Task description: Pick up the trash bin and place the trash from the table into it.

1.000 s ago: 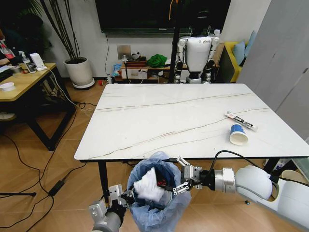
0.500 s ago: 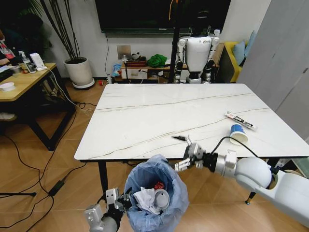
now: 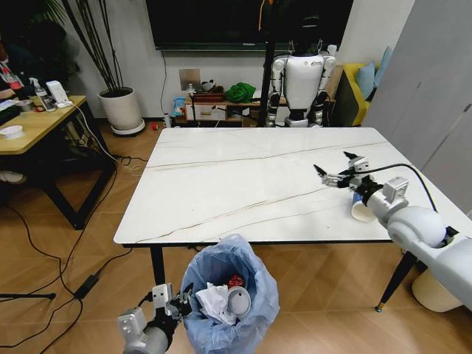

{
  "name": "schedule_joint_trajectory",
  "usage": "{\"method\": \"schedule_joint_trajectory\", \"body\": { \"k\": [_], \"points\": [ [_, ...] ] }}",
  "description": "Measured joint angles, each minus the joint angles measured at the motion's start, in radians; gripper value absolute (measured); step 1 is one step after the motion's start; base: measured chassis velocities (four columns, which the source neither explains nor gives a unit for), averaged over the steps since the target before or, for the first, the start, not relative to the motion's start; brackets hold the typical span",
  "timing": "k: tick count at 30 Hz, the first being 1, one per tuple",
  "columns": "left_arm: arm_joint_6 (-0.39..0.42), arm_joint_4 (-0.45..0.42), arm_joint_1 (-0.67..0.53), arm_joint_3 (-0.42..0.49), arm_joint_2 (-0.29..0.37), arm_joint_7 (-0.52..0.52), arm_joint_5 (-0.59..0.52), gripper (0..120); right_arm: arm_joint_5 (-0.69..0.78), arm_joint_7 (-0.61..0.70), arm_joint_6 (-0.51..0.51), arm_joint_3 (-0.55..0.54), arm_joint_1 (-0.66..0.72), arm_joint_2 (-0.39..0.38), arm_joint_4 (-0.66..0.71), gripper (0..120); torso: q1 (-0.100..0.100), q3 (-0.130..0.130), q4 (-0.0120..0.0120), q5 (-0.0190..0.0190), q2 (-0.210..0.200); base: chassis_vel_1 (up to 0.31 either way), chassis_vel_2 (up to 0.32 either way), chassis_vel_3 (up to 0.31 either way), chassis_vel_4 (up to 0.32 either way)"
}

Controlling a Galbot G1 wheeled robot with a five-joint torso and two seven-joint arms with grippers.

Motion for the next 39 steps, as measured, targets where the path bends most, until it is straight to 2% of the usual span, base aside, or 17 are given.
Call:
{"method": "schedule_joint_trajectory", "body": {
  "k": [2,5,6,9,11,13,16,18,19,22,23,25,26,30,39],
  "points": [
    [0.000,0.002,-0.006,-0.002,0.002,-0.001,-0.005,0,0.011,-0.032,0.005,0.028,-0.030,-0.010,-0.011,100,0.000,0.000,0.0001,0.0000,0.000,0.000,0.000,0.000,0.000],
    [0.001,0.007,-0.026,-0.006,0.007,-0.006,-0.019,0,0.014,-0.119,0.024,0.139,-0.152,-0.022,-0.038,100,0.000,0.000,0.0001,0.0001,0.000,0.000,0.000,0.000,0.000],
    [0.001,0.007,-0.026,-0.006,0.007,-0.006,-0.019,0,0.014,-0.119,0.024,0.139,-0.152,-0.022,-0.038,100,0.000,0.000,0.0001,0.0001,0.000,0.000,0.000,0.000,0.000],
    [0.001,0.001,-0.020,-0.012,0.009,-0.008,-0.023,0,-0.021,-0.160,0.042,0.282,-0.326,-0.001,-0.036,100,0.000,0.000,-0.0003,0.0008,0.000,0.000,0.000,0.000,0.000],
    [0.000,-0.018,0.006,-0.016,0.008,-0.006,-0.014,0,-0.053,-0.178,0.049,0.422,-0.465,0.034,-0.005,100,0.000,0.000,-0.0002,0.0008,0.000,0.000,0.000,0.000,0.000],
    [0.000,-0.018,-0.001,-0.016,0.008,-0.006,-0.014,0,-0.063,-0.184,0.051,0.448,-0.490,0.047,-0.005,100,0.000,0.000,0.0002,-0.0005,0.000,0.000,0.000,0.000,0.000],
    [0.001,-0.016,-0.013,-0.022,0.009,-0.007,-0.019,0,-0.092,-0.202,0.060,0.500,-0.530,0.086,-0.019,100,0.000,0.000,0.0000,0.0010,0.000,0.000,0.000,0.000,0.000],
    [0.001,-0.014,-0.014,-0.023,0.009,-0.008,-0.022,0,-0.098,-0.207,0.062,0.515,-0.537,0.103,-0.024,100,0.000,0.000,0.0000,0.0005,0.000,0.000,0.000,0.000,0.000],
    [0.001,-0.013,-0.015,-0.025,0.009,-0.008,-0.024,0,-0.102,-0.210,0.062,0.526,-0.542,0.121,-0.028,100,0.000,0.000,0.0000,-0.0002,0.000,0.000,0.000,0.000,0.000],
    [0.001,-0.009,-0.018,-0.031,0.006,-0.008,-0.029,0,-0.125,-0.222,0.075,0.555,-0.550,0.180,-0.049,100,0.000,0.000,0.0004,0.0008,0.000,0.000,0.000,0.000,0.000],
    [0.001,-0.009,-0.018,-0.031,0.006,-0.008,-0.029,0,-0.125,-0.222,0.075,0.555,-0.550,0.180,-0.049,100,0.000,0.000,0.0004,0.0008,0.000,0.000,0.000,0.000,0.000],
    [0.000,-0.007,-0.020,-0.037,0.004,-0.008,-0.034,0,-0.130,-0.231,0.098,0.583,-0.553,0.241,-0.063,100,0.000,0.000,0.0002,0.0002,0.000,0.000,0.000,0.000,0.000],
    [0.000,-0.007,-0.020,-0.037,0.004,-0.008,-0.034,0,-0.130,-0.231,0.098,0.583,-0.553,0.241,-0.063,100,0.000,0.000,0.0002,0.0002,0.000,0.000,0.000,0.000,0.000],
    [0.000,-0.003,-0.018,-0.051,-0.001,-0.008,-0.041,0,-0.164,-0.283,0.157,0.654,-0.579,0.357,-0.095,100,0.000,0.000,0.0001,0.0008,0.000,0.000,0.000,0.000,0.000],
    [0.000,0.006,-0.015,-0.060,-0.011,-0.009,-0.038,0,-0.129,-0.382,0.161,0.783,-0.670,0.458,-0.044,100,0.000,0.000,0.0000,0.0001,0.000,0.000,0.000,0.000,0.000]
  ]
}}
